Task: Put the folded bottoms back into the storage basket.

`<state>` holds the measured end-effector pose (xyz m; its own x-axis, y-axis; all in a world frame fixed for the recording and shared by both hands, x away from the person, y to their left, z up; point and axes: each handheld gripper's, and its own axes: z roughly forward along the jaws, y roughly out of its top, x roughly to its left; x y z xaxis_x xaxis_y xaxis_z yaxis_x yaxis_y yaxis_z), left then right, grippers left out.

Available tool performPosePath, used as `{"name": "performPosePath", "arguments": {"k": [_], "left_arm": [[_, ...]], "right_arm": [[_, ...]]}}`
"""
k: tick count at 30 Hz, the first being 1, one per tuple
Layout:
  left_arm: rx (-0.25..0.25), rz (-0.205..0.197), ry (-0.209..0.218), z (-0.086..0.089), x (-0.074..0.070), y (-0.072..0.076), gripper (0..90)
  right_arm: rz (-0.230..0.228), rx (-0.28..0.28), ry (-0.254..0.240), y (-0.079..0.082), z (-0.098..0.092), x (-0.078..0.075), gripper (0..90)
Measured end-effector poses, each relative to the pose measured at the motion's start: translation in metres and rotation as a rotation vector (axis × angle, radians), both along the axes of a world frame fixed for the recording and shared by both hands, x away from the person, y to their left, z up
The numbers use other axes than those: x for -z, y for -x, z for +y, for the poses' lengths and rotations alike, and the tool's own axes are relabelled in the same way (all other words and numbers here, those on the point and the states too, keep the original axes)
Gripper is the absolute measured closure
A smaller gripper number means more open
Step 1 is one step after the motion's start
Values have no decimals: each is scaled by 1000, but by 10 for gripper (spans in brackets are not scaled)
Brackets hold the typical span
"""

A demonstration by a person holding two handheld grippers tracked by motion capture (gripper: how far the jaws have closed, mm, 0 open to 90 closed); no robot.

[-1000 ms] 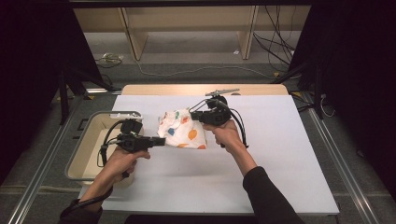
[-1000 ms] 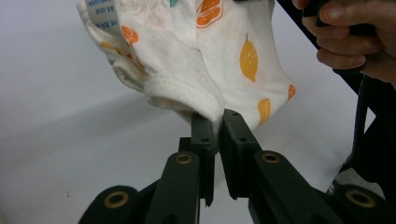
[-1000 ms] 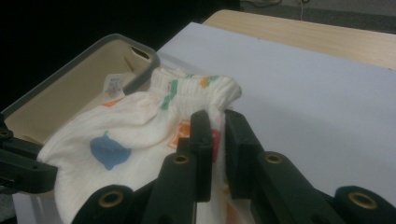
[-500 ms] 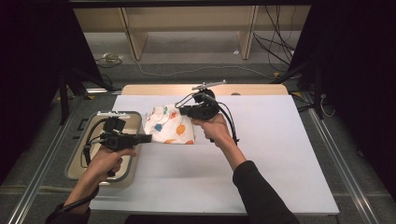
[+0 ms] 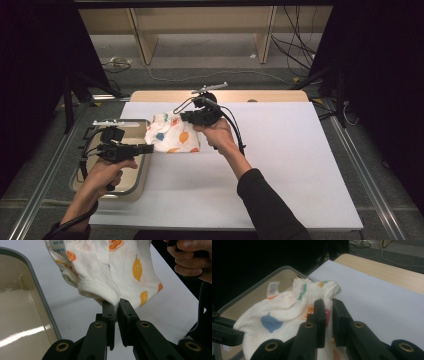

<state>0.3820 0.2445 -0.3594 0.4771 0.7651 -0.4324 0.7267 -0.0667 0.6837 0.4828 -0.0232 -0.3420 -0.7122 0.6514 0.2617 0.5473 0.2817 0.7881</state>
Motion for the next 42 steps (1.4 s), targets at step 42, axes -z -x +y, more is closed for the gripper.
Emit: {"name": "performPosePath", "arguments": {"k": [42], "left_arm": [[-120, 39, -11, 76, -3, 11, 834]], "right_arm": [[-15, -64, 6, -2, 83, -12, 828]]}}
